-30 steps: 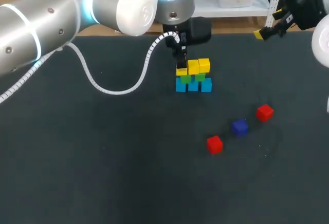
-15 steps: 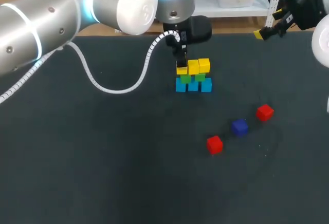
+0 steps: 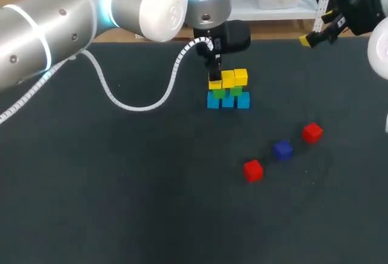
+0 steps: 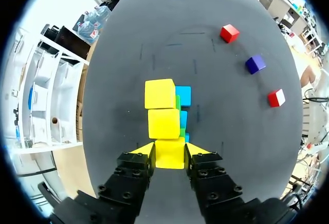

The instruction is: Place the blue cubes, place green cubes on the blue cubes, place the yellow cubes on the green cubes, then place the red cubes on the yellow cubes, and place purple cube on the red cubes.

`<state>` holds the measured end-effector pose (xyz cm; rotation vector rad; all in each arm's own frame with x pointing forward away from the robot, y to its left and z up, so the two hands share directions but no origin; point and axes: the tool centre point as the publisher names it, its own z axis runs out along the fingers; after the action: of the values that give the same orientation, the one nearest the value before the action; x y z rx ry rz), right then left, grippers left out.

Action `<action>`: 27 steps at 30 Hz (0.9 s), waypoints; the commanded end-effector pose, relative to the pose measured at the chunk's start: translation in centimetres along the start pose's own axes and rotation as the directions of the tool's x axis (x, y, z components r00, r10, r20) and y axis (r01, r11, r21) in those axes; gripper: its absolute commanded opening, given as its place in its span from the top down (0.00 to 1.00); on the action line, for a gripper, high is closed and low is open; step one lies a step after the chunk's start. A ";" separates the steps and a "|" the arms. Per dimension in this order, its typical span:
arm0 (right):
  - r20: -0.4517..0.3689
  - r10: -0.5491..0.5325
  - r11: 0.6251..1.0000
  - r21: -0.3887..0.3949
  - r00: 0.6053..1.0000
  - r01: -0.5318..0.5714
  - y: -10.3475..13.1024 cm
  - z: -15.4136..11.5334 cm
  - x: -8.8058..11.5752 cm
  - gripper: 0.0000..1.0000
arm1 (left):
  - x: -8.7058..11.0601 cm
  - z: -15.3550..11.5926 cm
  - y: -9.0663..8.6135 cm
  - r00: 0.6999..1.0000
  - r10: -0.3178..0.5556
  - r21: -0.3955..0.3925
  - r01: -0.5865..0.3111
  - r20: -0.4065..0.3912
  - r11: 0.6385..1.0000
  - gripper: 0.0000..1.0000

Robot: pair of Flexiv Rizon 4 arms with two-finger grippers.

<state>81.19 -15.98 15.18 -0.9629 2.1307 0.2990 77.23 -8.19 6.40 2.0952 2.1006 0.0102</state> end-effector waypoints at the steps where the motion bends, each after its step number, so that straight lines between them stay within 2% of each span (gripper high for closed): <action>1: 0.002 -0.001 1.000 -0.004 1.000 0.001 -0.1 0.0 0.0 0.00 | -0.2 0.0 0.3 1.000 -0.001 0.008 0.001 -0.002 1.000 0.66; 12: 0.002 -0.001 1.000 -0.004 1.000 0.001 -0.1 0.0 0.0 0.00 | -0.3 0.1 0.4 1.000 -0.010 0.012 0.010 0.008 1.000 0.62; 15: 0.002 -0.001 1.000 -0.004 1.000 0.001 -0.1 0.0 0.0 0.00 | -0.3 0.1 0.4 1.000 -0.009 0.013 0.009 0.009 1.000 0.51; 16: 0.002 -0.001 1.000 -0.004 1.000 0.001 -0.1 0.0 0.0 0.00 | -0.3 0.1 0.4 1.000 -0.009 0.012 0.009 0.009 1.000 0.45; 18: 0.002 -0.001 1.000 -0.004 1.000 0.001 -0.1 0.0 0.0 0.00 | -0.3 0.1 0.4 1.000 -0.009 0.012 0.009 0.010 1.000 0.20; 19: 0.002 -0.001 1.000 -0.004 1.000 0.001 -0.1 0.0 0.0 0.00 | -0.3 0.0 0.5 1.000 -0.010 0.012 0.010 0.011 1.000 0.05; 20: 0.002 -0.001 1.000 -0.004 1.000 0.001 -0.1 0.0 0.0 0.00 | -0.3 0.0 0.5 1.000 -0.015 0.012 0.014 0.015 1.000 0.00; 27: 0.002 -0.001 1.000 -0.004 1.000 0.001 -0.1 0.0 0.0 0.00 | 0.8 -1.7 0.2 0.996 -0.079 -0.018 0.080 0.048 0.997 0.00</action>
<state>81.19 -15.97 15.18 -0.9629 2.1307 0.2990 78.06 -8.11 7.34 2.0055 2.1509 -0.0258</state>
